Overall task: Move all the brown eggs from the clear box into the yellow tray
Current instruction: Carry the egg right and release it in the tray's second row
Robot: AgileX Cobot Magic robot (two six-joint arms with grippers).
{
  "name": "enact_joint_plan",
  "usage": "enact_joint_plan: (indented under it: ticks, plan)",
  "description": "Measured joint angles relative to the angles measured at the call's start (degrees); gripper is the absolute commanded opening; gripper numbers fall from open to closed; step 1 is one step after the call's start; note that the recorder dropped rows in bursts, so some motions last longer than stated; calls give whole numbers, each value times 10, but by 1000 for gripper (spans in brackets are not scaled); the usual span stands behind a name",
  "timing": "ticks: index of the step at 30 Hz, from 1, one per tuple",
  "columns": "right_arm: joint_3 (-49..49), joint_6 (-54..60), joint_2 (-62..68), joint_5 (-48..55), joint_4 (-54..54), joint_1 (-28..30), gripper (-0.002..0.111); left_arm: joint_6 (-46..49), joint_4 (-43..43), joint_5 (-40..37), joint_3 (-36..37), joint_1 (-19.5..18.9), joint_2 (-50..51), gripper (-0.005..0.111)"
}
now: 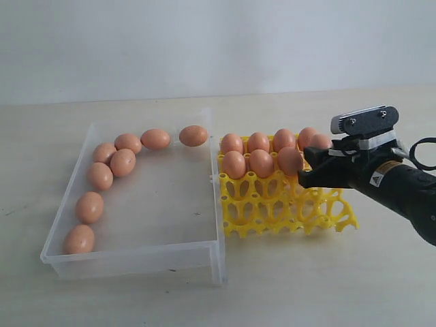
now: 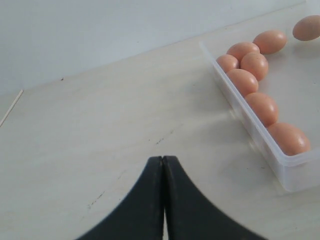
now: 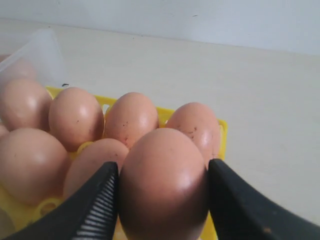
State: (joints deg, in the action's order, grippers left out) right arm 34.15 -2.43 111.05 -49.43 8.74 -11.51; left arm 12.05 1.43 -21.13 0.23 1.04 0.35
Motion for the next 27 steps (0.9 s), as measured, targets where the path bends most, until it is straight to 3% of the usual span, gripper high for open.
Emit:
enact_joint_plan:
  ticks: [9,13,27]
  plan:
    - [19,-4,9,5,2,0,0,0,0,0,0,0,0,0]
    - [21,-4,16,9,2,0,5,0,0,0,0,0,0,0]
    - [43,-19,38,45,12,2,54,0,0,0,0,0,0,0]
